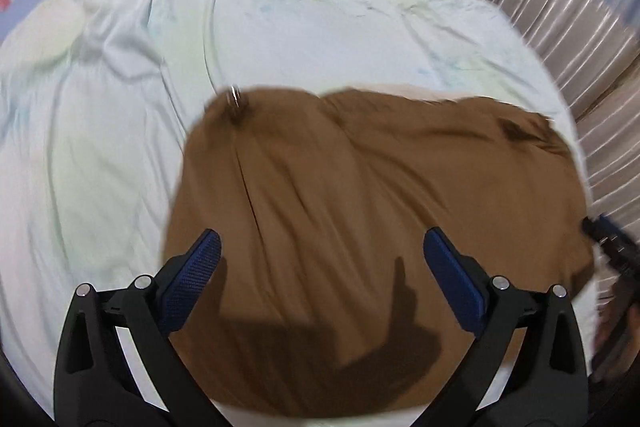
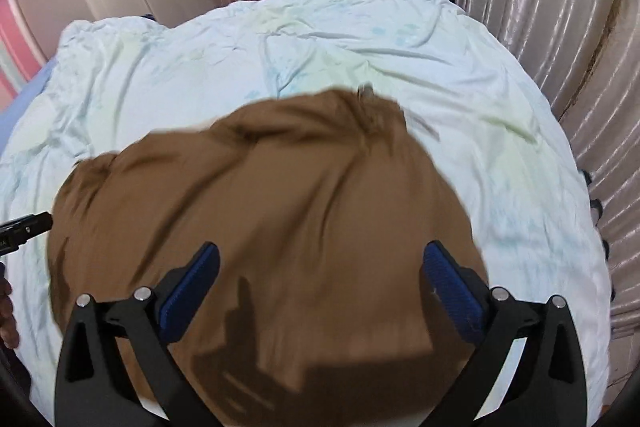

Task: Fold large clothes

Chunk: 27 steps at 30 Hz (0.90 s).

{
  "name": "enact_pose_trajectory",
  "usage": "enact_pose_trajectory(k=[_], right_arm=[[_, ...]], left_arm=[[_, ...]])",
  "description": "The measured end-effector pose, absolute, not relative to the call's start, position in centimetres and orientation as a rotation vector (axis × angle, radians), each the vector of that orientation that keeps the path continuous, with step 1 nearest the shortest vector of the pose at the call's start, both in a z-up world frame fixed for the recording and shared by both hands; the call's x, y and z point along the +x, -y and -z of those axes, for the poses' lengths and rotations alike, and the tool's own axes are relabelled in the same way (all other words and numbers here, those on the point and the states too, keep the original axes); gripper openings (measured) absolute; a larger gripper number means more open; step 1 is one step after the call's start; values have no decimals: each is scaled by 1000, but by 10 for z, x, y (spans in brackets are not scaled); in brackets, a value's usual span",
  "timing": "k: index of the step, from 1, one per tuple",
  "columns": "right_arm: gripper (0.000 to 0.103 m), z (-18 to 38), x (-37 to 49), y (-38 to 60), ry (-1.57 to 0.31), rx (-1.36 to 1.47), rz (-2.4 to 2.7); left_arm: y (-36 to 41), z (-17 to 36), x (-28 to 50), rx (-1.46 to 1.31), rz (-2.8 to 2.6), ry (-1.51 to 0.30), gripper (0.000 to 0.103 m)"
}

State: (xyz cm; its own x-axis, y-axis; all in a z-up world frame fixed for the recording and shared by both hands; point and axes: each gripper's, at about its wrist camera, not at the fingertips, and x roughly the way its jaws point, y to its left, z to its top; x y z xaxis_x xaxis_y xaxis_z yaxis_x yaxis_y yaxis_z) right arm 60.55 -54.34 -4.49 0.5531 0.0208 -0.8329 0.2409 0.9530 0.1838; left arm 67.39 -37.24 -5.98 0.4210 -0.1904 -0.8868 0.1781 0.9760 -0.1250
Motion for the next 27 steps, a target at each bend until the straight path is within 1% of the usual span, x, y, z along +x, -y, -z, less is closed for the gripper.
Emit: enact_pose_trajectory(k=[2, 3, 4, 7, 9, 11, 14, 17, 19, 22, 27], right_arm=[[101, 47, 577, 539, -964, 341, 106], [101, 49, 571, 538, -961, 350, 102], [101, 51, 560, 537, -955, 355, 106], [101, 56, 534, 534, -943, 357, 111], [101, 63, 521, 535, -923, 369, 119], [101, 71, 517, 537, -937, 381, 142], [101, 84, 520, 541, -958, 397, 147], [102, 90, 527, 536, -954, 356, 155], [102, 94, 532, 531, -970, 322, 159], [102, 107, 538, 525, -1006, 271, 171], [102, 125, 549, 520, -1075, 247, 187]], left_arm=[[369, 69, 641, -82, 248, -1103, 100], [353, 76, 631, -106, 252, -1106, 100], [357, 87, 625, -122, 254, -1111, 100], [353, 94, 594, -187, 263, -1105, 100], [362, 104, 590, -167, 220, -1073, 100], [361, 101, 604, -118, 182, -1059, 100], [372, 119, 613, -63, 152, -1088, 100], [377, 141, 622, -14, 142, -1131, 100], [357, 153, 601, 13, 141, -1143, 100], [370, 170, 609, 73, 146, -1156, 100], [365, 189, 621, 65, 168, -1208, 100]])
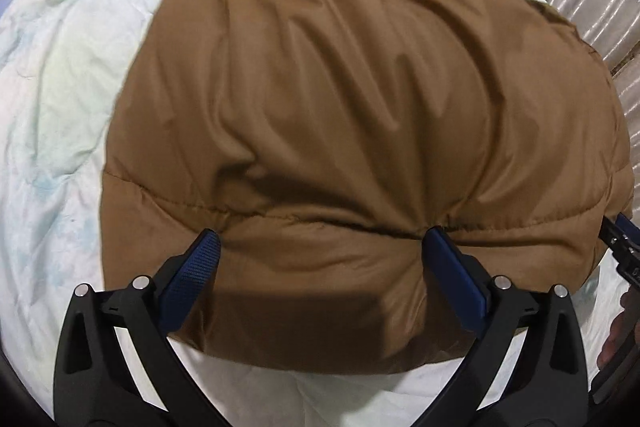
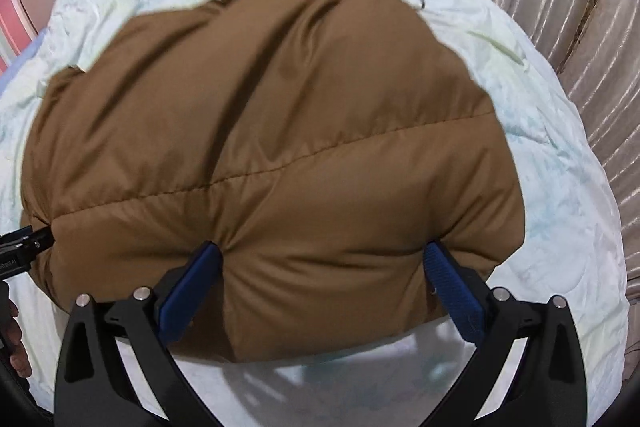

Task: Fold large clothes

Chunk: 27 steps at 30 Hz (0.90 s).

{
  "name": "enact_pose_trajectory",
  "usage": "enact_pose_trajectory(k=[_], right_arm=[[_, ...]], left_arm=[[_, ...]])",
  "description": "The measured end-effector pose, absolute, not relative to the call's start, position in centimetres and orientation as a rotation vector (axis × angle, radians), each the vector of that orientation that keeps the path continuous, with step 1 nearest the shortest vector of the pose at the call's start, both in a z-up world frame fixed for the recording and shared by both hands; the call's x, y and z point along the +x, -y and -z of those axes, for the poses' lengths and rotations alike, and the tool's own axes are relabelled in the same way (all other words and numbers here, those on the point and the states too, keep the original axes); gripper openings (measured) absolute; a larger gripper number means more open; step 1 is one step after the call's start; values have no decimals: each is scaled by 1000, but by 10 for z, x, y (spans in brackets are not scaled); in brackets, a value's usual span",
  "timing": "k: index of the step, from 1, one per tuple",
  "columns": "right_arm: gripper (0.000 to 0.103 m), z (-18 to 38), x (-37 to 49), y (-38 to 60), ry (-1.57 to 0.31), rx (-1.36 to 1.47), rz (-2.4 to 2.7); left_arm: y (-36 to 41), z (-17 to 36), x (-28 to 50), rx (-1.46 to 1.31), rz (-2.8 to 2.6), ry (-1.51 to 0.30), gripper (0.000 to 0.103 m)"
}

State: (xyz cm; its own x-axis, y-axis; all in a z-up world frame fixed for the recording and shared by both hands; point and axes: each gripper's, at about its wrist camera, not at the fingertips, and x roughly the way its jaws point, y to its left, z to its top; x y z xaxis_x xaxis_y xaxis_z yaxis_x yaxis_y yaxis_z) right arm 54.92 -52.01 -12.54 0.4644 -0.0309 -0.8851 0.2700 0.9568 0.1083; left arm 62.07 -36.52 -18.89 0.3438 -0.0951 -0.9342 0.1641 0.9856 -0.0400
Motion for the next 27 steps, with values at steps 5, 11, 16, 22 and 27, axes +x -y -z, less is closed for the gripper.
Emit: enact_pose_trajectory(k=[5, 11, 16, 22, 27], right_arm=[[102, 143, 559, 520, -1119, 244, 178], [102, 151, 564, 520, -1141, 231, 177], [102, 156, 566, 516, -1129, 211, 181], [102, 154, 560, 518, -1114, 231, 162], [102, 146, 546, 531, -1109, 263, 98]], left_arm=[[363, 200, 627, 78, 174, -1226, 100], [373, 212, 641, 90, 168, -1236, 100], [368, 215, 648, 93, 171, -1238, 100], [368, 212, 650, 99, 164, -1194, 100], [355, 199, 647, 63, 179, -1213, 100]])
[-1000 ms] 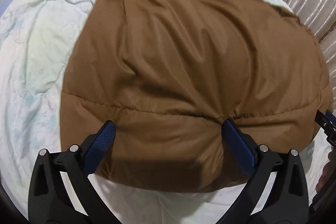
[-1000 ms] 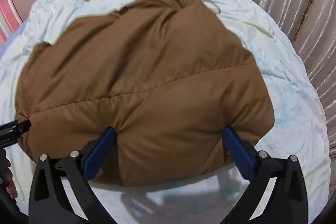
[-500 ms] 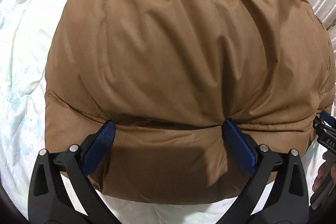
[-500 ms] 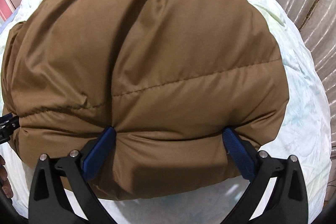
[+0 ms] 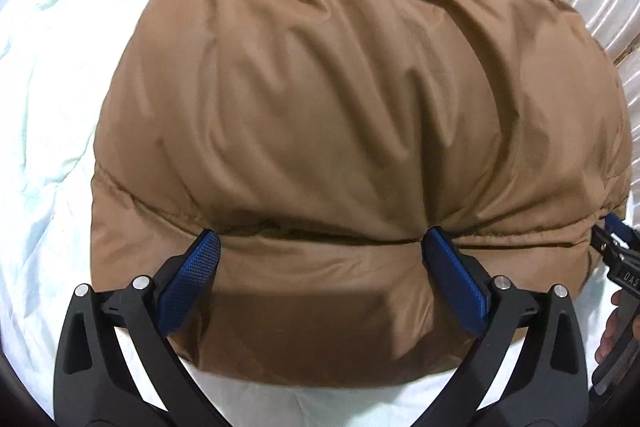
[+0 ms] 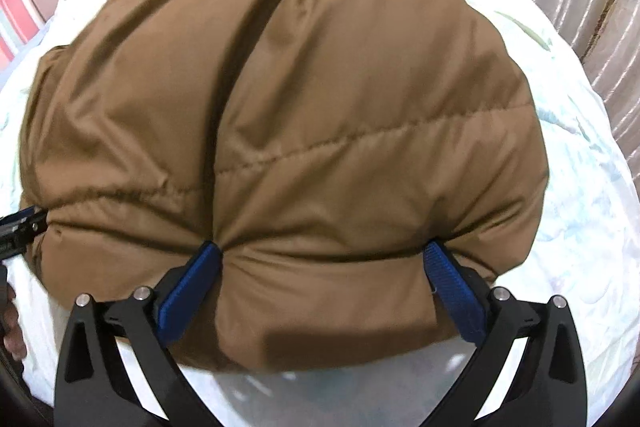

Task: Fold large clothes

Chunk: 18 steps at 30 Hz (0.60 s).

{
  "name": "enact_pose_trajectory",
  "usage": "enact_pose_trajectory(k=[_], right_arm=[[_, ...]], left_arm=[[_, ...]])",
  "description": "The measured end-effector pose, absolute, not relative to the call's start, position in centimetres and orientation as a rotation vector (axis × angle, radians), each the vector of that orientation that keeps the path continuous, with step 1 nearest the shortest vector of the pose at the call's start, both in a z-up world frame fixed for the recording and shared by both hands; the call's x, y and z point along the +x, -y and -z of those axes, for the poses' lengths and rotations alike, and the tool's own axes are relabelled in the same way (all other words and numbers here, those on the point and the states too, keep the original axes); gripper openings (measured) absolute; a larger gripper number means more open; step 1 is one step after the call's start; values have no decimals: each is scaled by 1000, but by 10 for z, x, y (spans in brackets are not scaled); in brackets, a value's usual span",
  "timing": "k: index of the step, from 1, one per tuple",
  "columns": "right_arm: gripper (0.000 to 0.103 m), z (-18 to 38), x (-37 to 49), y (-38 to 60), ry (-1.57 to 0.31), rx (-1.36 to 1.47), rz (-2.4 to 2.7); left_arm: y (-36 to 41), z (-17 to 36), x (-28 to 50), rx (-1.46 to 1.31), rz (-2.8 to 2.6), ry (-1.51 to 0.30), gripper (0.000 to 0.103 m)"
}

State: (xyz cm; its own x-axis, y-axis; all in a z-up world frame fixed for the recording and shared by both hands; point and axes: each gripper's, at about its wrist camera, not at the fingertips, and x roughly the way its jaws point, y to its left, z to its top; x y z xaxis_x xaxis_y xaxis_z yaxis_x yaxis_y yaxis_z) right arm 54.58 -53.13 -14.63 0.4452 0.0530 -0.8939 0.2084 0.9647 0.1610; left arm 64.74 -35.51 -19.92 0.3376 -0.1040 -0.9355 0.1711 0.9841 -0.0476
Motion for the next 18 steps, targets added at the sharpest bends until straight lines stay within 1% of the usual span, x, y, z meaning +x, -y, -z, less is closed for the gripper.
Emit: enact_pose_trajectory(k=[2, 4, 8, 13, 18], right_arm=[[101, 134, 536, 537, -1092, 277, 99], [101, 113, 518, 547, -1015, 302, 122], [101, 86, 498, 565, -947, 313, 180], [101, 92, 487, 578, -941, 310, 240], [101, 105, 495, 586, -959, 288, 229]], left_arm=[[344, 191, 646, 30, 170, -1221, 100], [328, 180, 643, -11, 140, -1211, 100], [300, 163, 639, -52, 95, -1172, 100], [259, 143, 631, -56, 26, -1126, 100], [239, 148, 630, 28, -1, -1105, 100]])
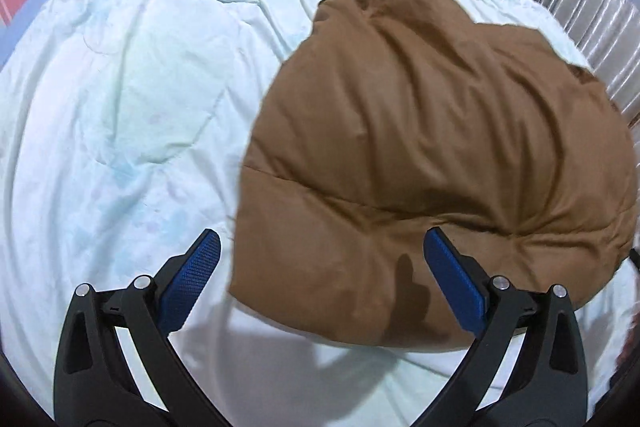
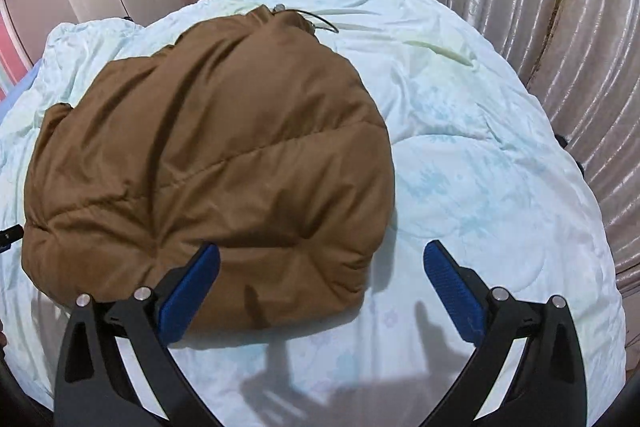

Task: Fold large clothes

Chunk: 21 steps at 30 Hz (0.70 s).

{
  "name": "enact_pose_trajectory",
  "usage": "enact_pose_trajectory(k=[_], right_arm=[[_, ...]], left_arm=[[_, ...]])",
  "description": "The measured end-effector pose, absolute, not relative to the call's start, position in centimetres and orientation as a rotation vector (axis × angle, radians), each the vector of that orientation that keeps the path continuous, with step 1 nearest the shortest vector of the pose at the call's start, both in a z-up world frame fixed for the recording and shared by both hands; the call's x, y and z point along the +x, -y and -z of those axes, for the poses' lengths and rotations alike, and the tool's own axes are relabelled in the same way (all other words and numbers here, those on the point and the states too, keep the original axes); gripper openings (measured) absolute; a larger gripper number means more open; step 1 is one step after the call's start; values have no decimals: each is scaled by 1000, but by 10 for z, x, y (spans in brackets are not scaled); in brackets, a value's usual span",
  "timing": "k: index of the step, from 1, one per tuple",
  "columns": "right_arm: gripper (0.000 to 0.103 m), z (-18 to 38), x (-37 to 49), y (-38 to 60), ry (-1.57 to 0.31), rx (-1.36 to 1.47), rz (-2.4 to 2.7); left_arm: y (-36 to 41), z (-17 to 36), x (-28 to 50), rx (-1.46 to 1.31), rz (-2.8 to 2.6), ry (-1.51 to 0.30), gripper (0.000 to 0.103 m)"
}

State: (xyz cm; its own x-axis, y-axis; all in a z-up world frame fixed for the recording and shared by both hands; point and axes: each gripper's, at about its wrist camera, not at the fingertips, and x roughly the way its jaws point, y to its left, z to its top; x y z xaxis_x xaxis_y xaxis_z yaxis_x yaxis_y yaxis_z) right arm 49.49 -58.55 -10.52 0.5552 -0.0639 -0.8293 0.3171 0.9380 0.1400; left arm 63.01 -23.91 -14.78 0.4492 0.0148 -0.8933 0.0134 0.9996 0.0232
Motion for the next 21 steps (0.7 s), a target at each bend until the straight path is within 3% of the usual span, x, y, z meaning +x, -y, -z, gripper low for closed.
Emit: enact_pose_trajectory(k=[21], right_arm=[[99, 161, 527, 582, -1039, 350, 53]], left_arm=[[218, 182, 650, 37, 26, -1153, 100]])
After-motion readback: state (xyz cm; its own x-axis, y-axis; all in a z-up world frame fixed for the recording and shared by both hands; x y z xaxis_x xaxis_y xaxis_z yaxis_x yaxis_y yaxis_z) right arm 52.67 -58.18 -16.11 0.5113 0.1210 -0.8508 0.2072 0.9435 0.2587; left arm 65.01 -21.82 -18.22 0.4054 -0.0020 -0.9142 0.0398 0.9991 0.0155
